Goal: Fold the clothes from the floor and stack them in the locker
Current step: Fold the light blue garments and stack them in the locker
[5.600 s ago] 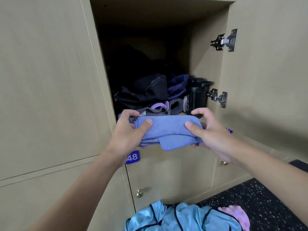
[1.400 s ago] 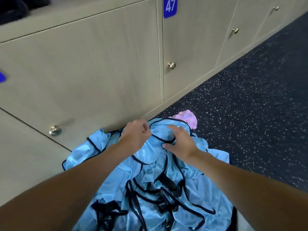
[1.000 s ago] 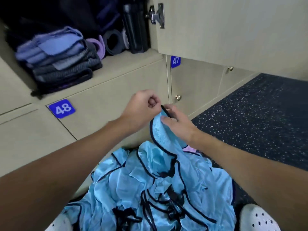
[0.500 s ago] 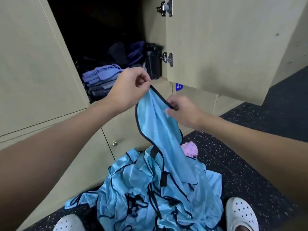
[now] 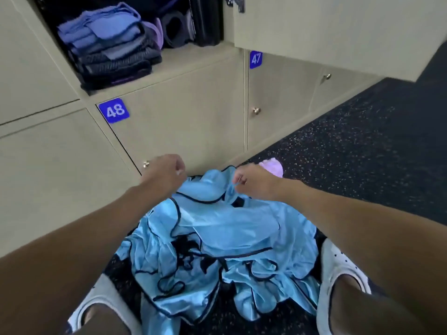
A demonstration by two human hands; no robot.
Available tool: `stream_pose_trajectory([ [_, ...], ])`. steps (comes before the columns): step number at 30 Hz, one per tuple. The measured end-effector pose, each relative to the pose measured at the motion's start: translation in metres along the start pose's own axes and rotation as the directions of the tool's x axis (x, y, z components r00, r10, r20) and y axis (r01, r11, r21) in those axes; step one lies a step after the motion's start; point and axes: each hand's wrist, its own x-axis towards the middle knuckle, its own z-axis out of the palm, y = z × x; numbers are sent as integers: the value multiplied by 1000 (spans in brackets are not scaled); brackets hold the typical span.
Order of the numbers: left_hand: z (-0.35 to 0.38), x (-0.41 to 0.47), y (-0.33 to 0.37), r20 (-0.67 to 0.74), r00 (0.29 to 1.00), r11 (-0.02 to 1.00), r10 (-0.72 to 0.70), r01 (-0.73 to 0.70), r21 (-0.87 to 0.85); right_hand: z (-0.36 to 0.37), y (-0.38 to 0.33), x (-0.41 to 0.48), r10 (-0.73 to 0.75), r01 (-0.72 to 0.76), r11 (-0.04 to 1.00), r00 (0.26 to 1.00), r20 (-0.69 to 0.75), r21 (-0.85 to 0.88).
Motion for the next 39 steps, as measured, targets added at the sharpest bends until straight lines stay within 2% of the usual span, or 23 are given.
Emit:
stream_pose_trajectory([
  [4, 78, -22, 17, 205, 976, 995, 78, -64, -77, 40, 50, 1, 103, -104, 995, 987, 125, -2],
  [10, 185, -60, 35, 492, 851, 982, 182, -136, -129, 85, 128, -33, 222, -216, 975, 897, 382, -58],
  [13, 215, -75, 37, 565, 799, 977, 207, -144, -155, 105, 148, -50, 209, -234, 972, 896, 391, 17],
  [16, 224, -82, 38, 577, 783, 972, 233, -163, -170, 120, 153, -58, 201, -229, 973, 890, 410, 18],
  [20, 228, -87, 36, 594, 773, 973, 223, -136, -189, 127, 155, -57, 211, -233, 972, 922, 325, 31],
  [24, 216, -84, 40, 510, 840, 971, 187, -78, -226, 108, 138, -46, 178, -202, 974, 960, 216, 98],
  [29, 135, -53, 61, 229, 942, 944, 246, -179, -279, 46, 94, -29, 106, -110, 976, 994, 31, 188],
  [33, 40, -35, 72, 62, 960, 934, 272, -248, -257, -18, 43, -23, -20, 20, 997, 1000, -1, 77],
  [35, -7, -36, 75, -13, 961, 931, 276, -271, -246, -52, 11, -27, -87, 89, 991, 996, -24, 103],
  [39, -86, -49, 79, -174, 945, 922, 278, -313, -230, -111, -61, -43, -213, 226, 972, 964, -158, 69],
])
